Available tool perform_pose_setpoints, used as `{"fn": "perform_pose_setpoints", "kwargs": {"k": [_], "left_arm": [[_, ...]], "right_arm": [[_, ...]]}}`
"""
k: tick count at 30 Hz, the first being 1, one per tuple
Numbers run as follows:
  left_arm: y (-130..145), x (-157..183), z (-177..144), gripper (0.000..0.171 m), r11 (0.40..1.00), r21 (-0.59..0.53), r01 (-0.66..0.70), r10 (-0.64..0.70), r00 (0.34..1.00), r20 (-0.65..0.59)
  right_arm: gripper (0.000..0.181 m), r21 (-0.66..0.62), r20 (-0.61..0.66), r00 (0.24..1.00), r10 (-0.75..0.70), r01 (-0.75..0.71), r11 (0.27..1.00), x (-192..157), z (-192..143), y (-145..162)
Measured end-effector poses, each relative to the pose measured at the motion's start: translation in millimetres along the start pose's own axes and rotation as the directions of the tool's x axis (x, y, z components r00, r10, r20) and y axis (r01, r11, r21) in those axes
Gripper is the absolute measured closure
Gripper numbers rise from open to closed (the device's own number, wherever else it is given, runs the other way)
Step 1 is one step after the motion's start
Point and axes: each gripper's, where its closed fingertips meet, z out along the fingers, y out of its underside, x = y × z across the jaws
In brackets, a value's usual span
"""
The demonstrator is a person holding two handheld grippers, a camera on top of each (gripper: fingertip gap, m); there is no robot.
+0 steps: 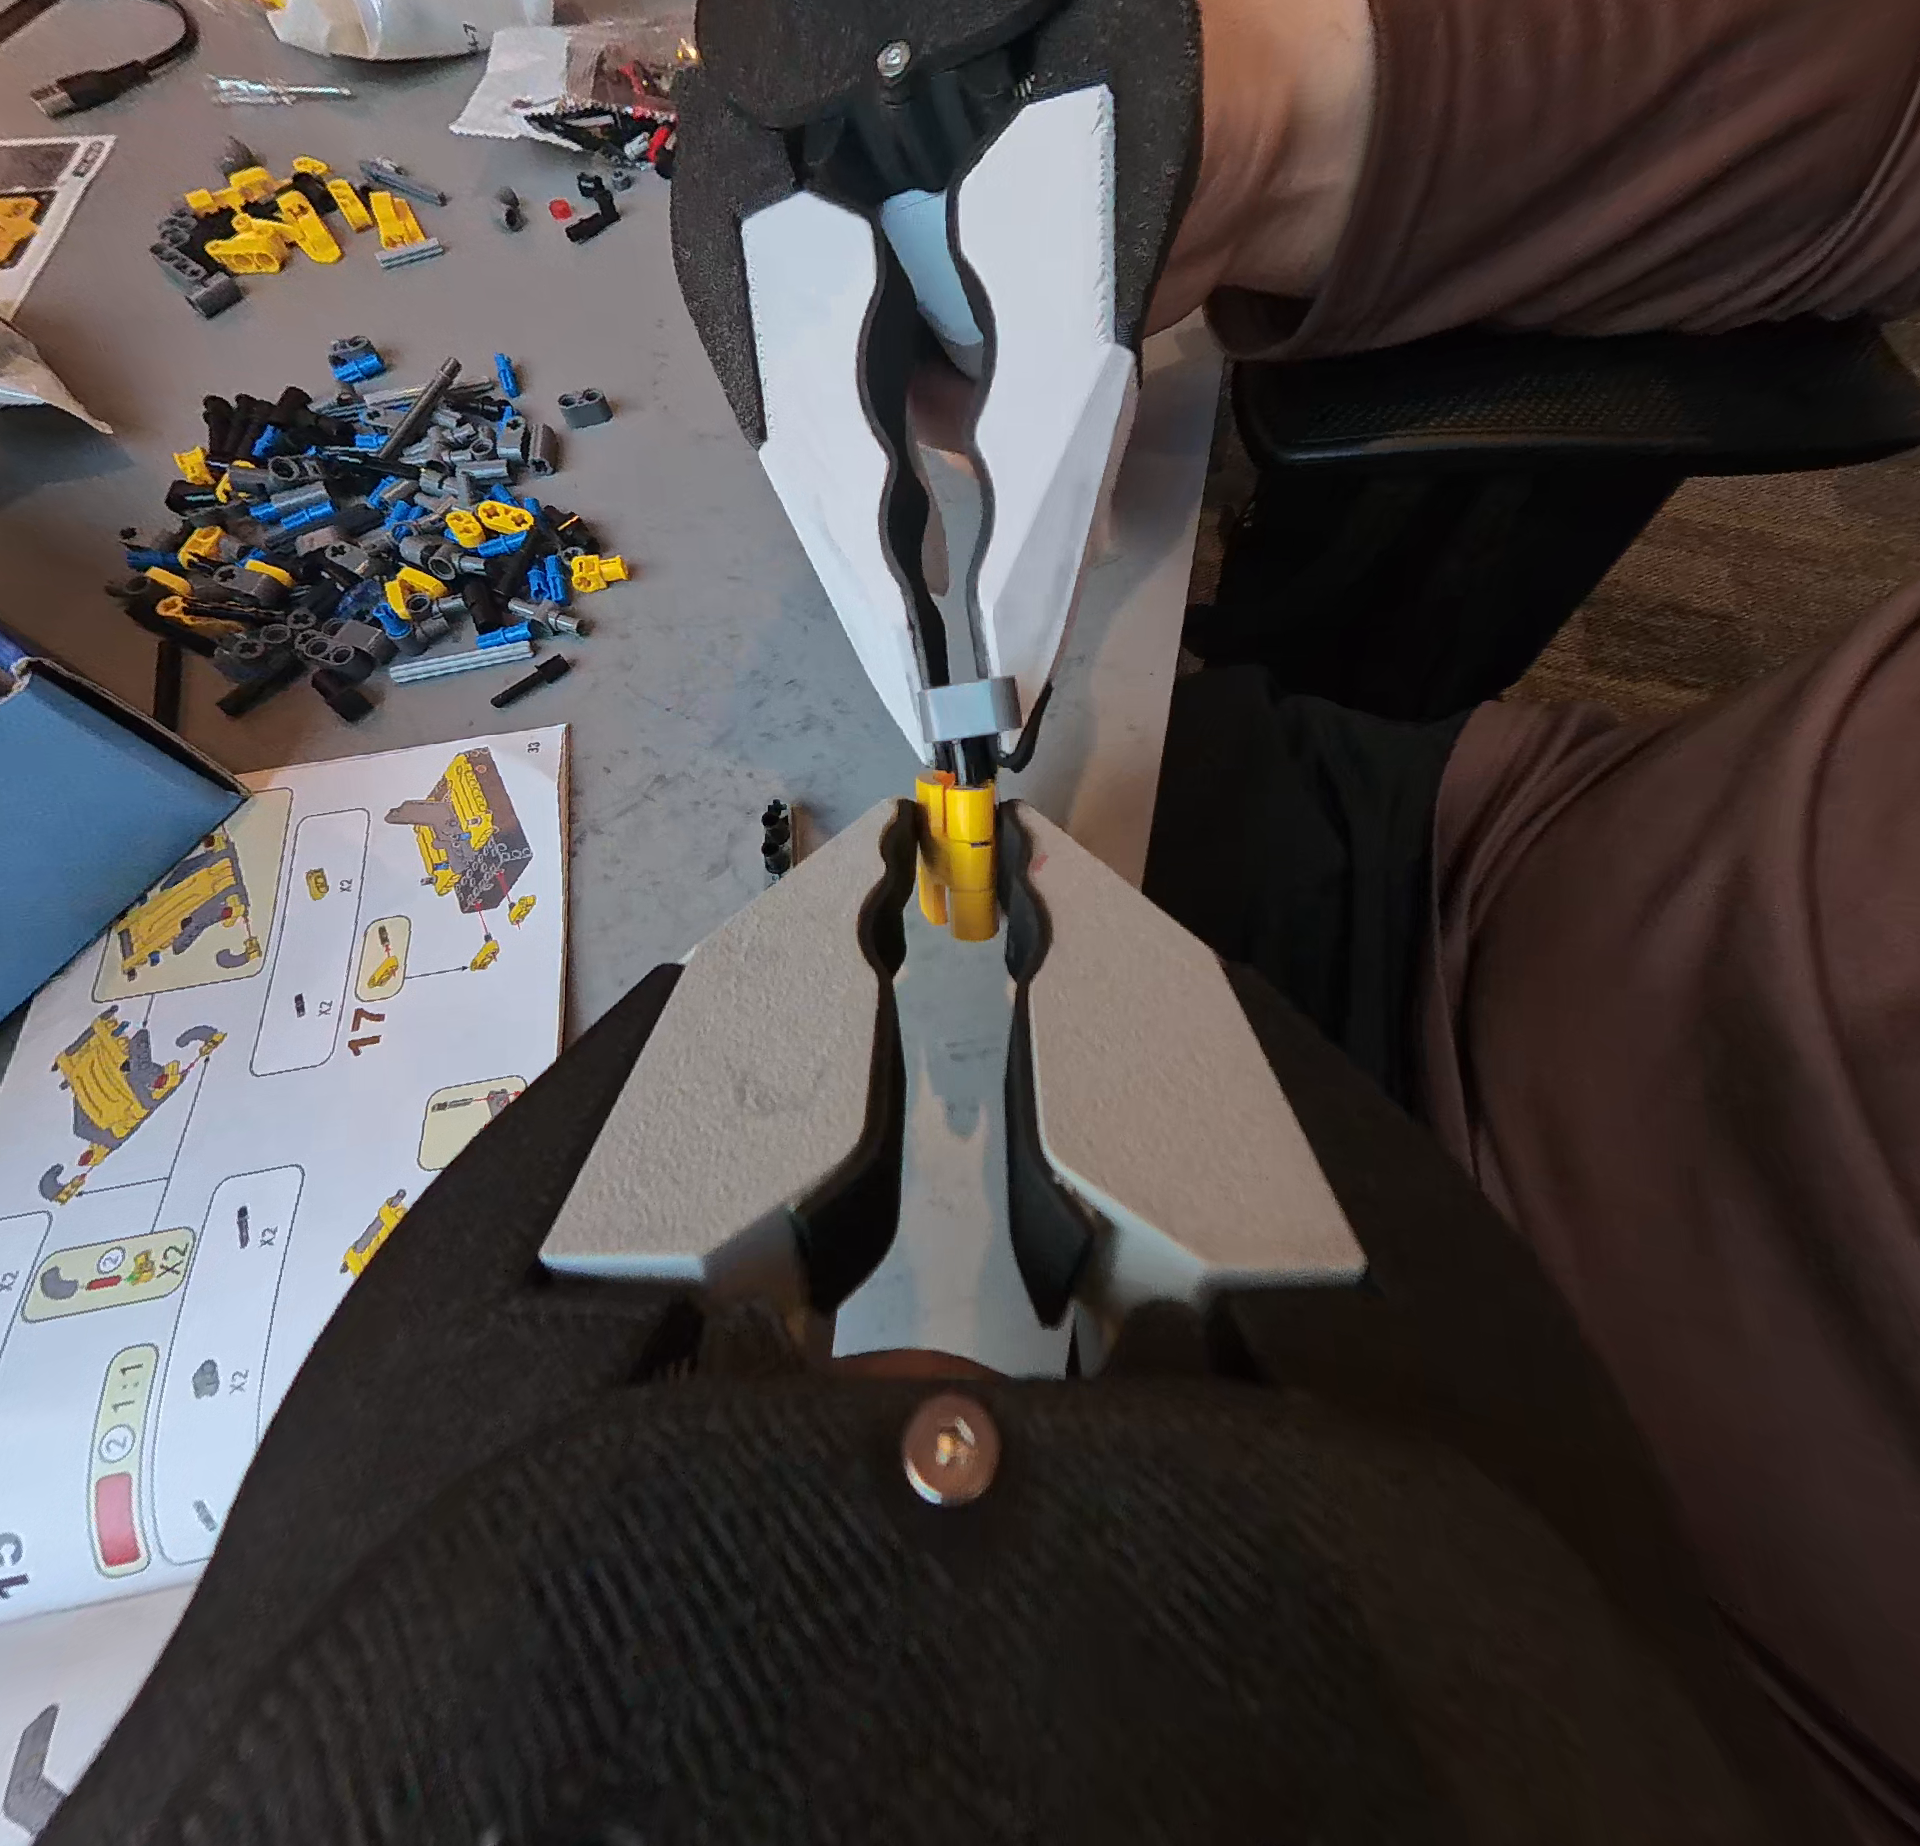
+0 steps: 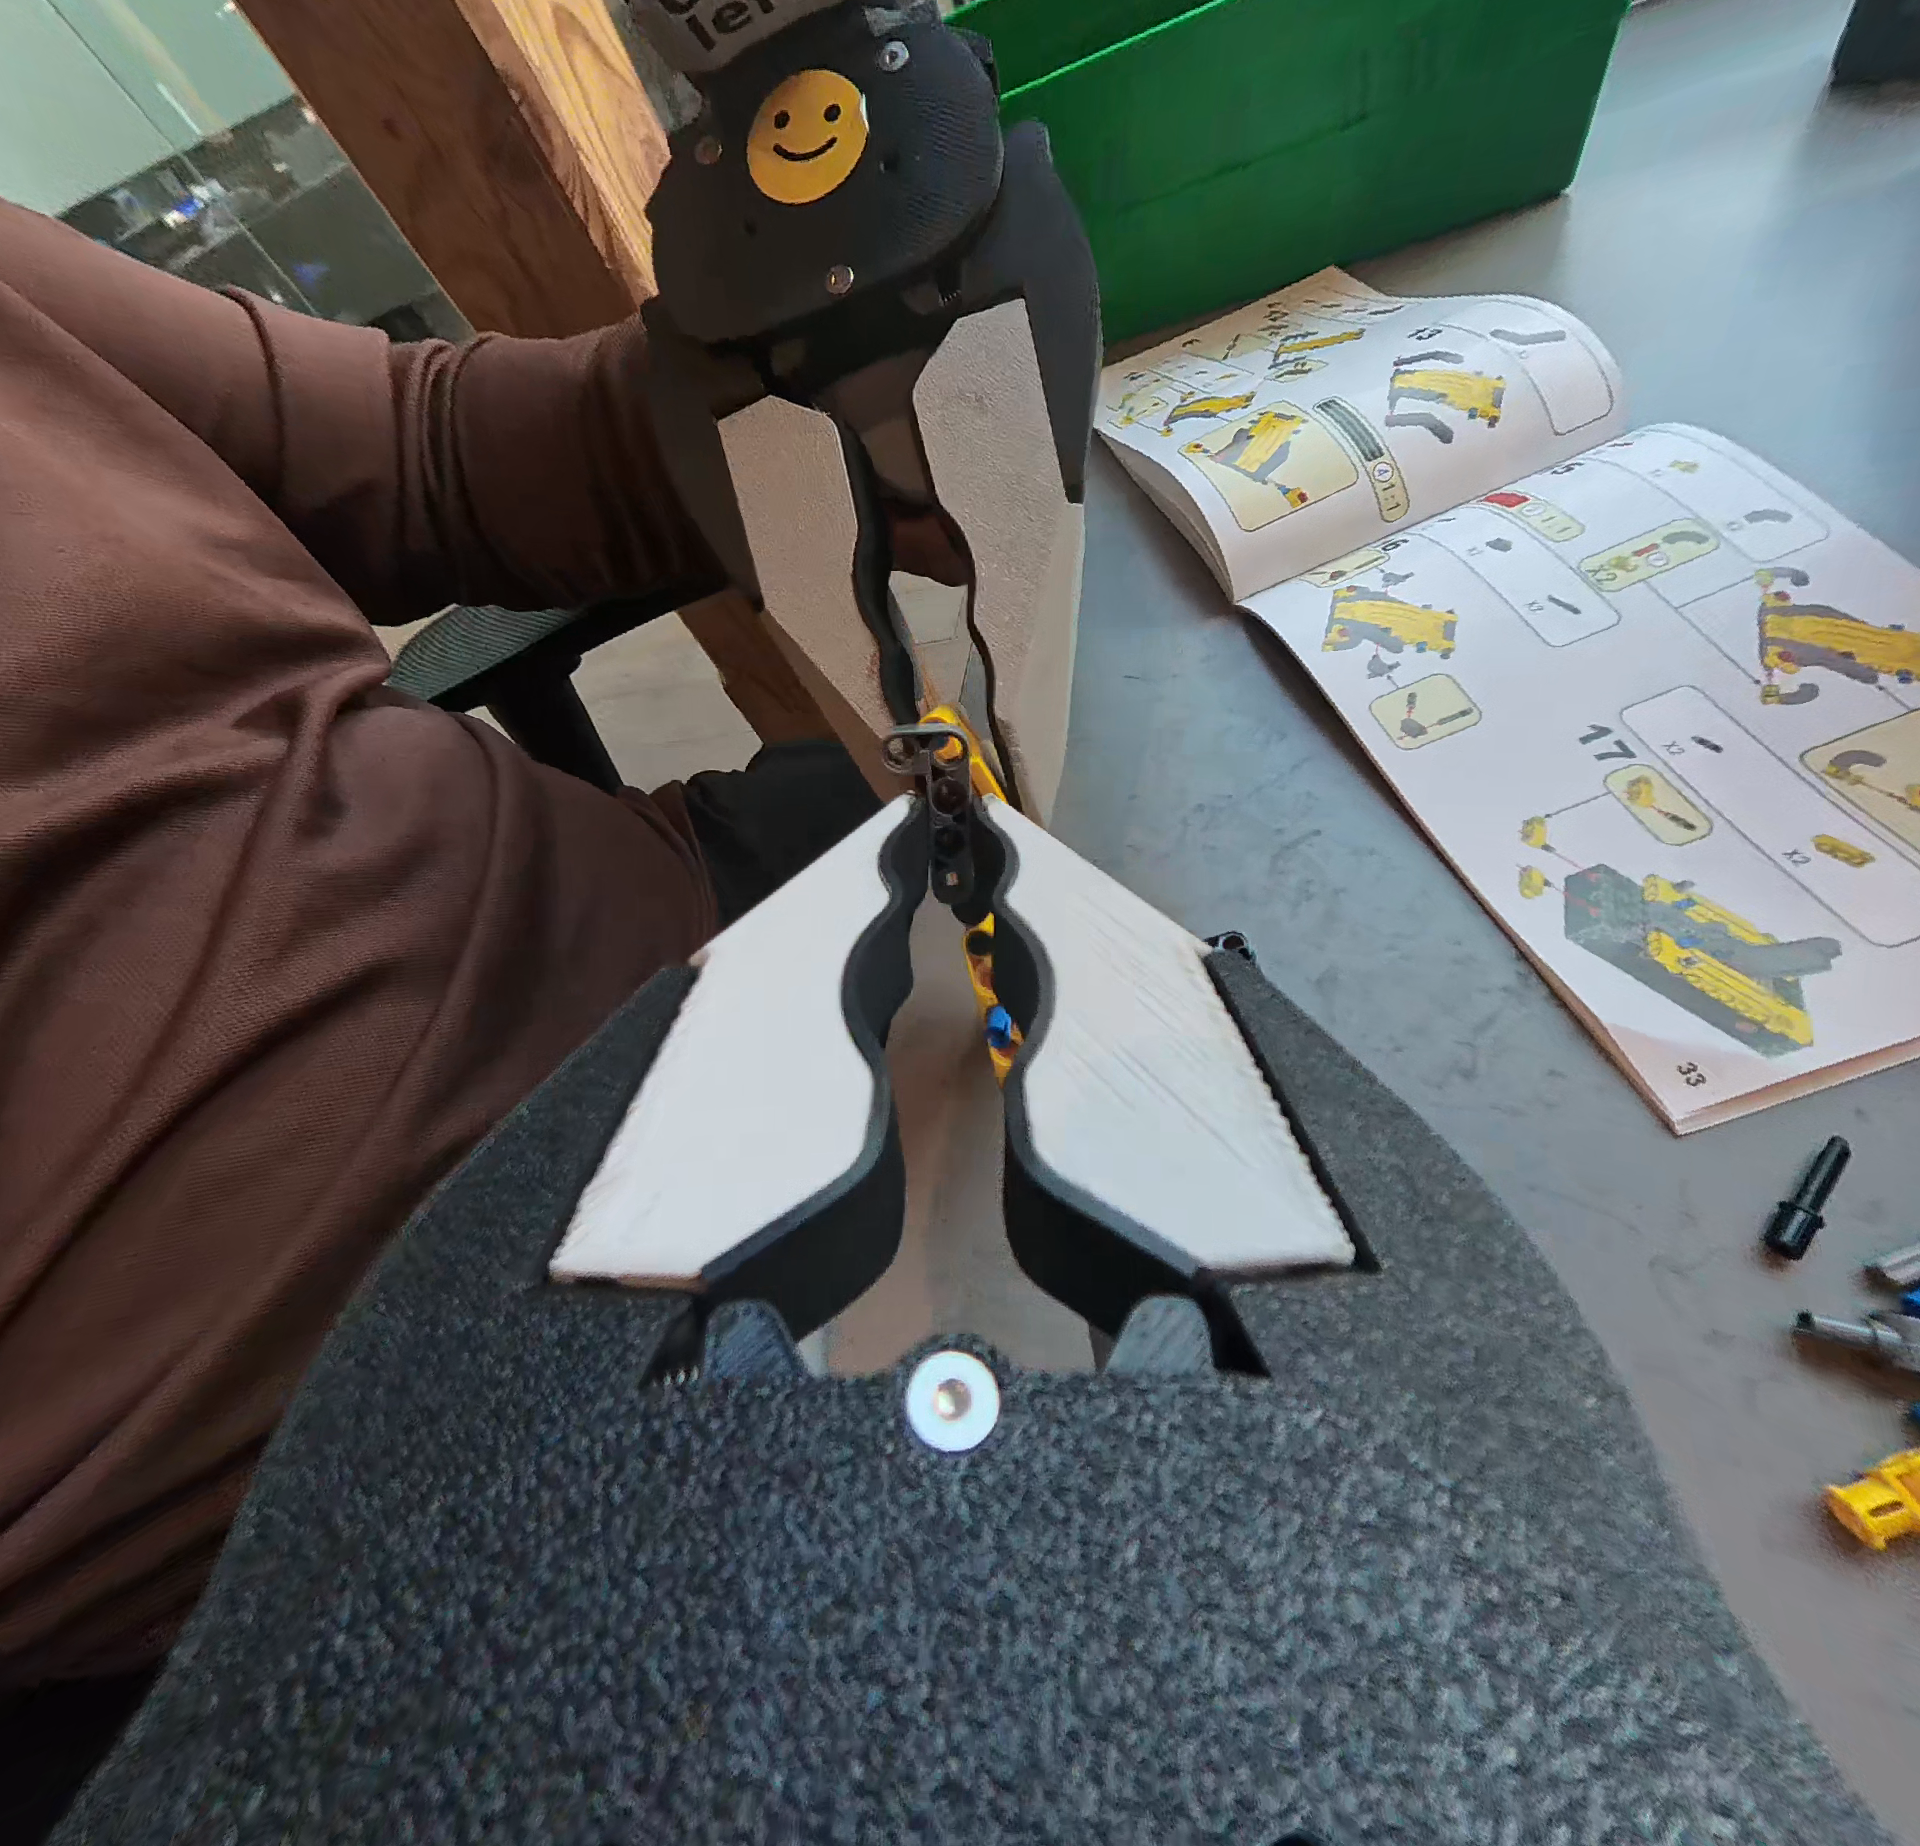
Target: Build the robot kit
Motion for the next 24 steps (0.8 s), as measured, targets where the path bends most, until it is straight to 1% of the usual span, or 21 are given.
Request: {"fn": "perform_pose_setpoints", "kwargs": {"k": [3, 7, 9, 14, 19, 24], "left_arm": [[0.4, -0.5, -0.3, 0.160, 1.000, 0.000, 0.001, -0.001, 1.000, 0.002], [1.2, -0.4, -1.2, 0.159, 1.000, -0.004, -0.006, 0.006, 1.000, 0.003], [1.6, 0.1, -1.9, 0.159, 1.000, -0.015, -0.019, 0.019, 1.000, 0.010], [1.2, -0.8, -1.5, 0.160, 0.995, -0.070, -0.073, 0.077, 0.995, 0.066], [1.2, -0.9, -1.0, 0.160, 0.992, -0.101, -0.076, 0.082, 0.995, 0.061], [-2.0, 0.5, 4.7, 0.160, 0.988, -0.121, -0.093, 0.100, 0.994, 0.051]], "right_arm": [[0.175, 0.007, -0.005, 1.000, -0.010, 0.010, 1.000, 0.7, 0.4, -0.3], [0.175, -0.003, -0.060, 0.988, -0.142, 0.142, 0.990, 0.8, 2.3, -1.2], [0.175, -0.020, -0.082, 0.981, -0.176, 0.175, 0.984, 0.1, 3.0, -1.2], [0.175, -0.061, -0.104, 0.978, -0.181, 0.175, 0.983, -0.4, 1.3, 0.6], [0.175, -0.050, -0.097, 0.982, -0.161, 0.157, 0.986, 0.2, 0.5, 1.4], [0.175, -0.118, -0.083, 0.982, -0.170, 0.160, 0.980, -1.1, -5.3, 5.1]]}}
